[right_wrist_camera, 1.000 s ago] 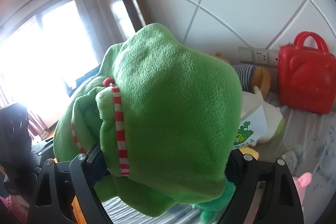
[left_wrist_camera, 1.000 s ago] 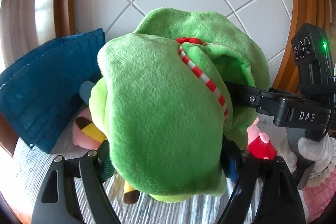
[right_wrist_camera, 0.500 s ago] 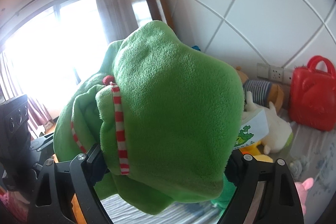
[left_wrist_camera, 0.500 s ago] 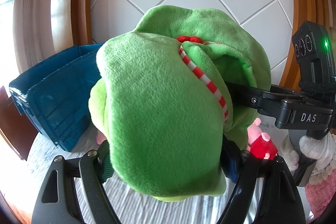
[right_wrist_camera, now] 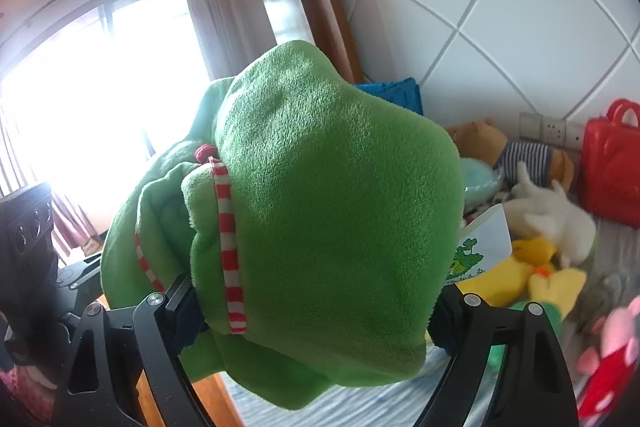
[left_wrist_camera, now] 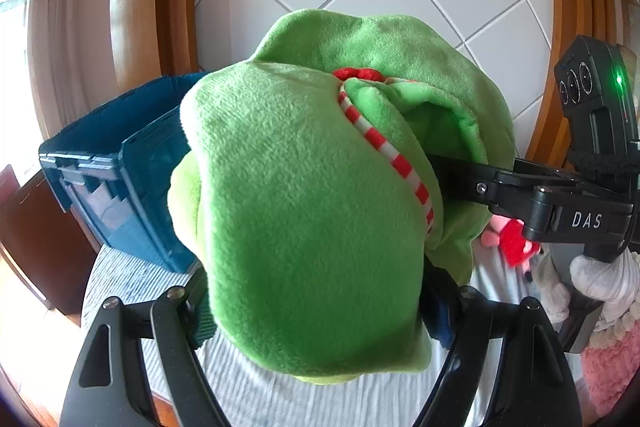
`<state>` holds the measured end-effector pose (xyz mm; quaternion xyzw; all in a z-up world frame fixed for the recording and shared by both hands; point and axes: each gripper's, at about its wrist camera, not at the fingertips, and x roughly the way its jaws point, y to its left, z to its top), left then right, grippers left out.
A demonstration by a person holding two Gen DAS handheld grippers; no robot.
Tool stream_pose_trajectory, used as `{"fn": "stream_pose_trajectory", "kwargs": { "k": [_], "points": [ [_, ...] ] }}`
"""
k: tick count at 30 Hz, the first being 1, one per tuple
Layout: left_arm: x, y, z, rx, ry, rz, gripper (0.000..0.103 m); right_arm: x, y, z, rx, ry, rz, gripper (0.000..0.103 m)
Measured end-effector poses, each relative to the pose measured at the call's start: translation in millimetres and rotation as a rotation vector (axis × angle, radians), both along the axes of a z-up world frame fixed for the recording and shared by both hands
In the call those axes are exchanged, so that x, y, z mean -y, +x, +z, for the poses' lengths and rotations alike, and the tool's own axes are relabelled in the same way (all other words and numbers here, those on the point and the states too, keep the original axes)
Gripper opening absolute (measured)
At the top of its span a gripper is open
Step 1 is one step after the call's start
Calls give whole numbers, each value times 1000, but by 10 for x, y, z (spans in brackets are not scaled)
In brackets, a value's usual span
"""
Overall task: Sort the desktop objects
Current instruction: 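Lift and carry the green dinosaur toy with both tools over the blue crate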
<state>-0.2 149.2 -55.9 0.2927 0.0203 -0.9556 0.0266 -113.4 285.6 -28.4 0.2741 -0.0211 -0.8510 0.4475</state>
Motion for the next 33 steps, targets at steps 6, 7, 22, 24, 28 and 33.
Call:
{"fn": "stream_pose_trajectory", "kwargs": {
  "k": [6, 7, 22, 24, 28, 33],
  "points": [
    [321, 209, -136, 29, 11, -23, 80, 353, 236, -174, 35, 7, -25, 88],
    [375, 256, -152, 32, 16, -25, 80, 411, 277, -188, 38, 10, -27, 88],
    [895, 481, -78, 17, 9, 1, 80, 1034, 346, -221, 20, 10, 8, 88],
    [1010, 436, 6, -2, 2, 0, 80, 1157, 284, -127, 0, -4, 11, 88],
    [1262, 260, 165, -25, -14, -9, 80, 1412, 121, 1, -32, -20, 7, 88],
    [1667, -113, 398, -42, -67, -27, 80, 1798, -221, 159, -42, -79, -7, 88]
  ]
}}
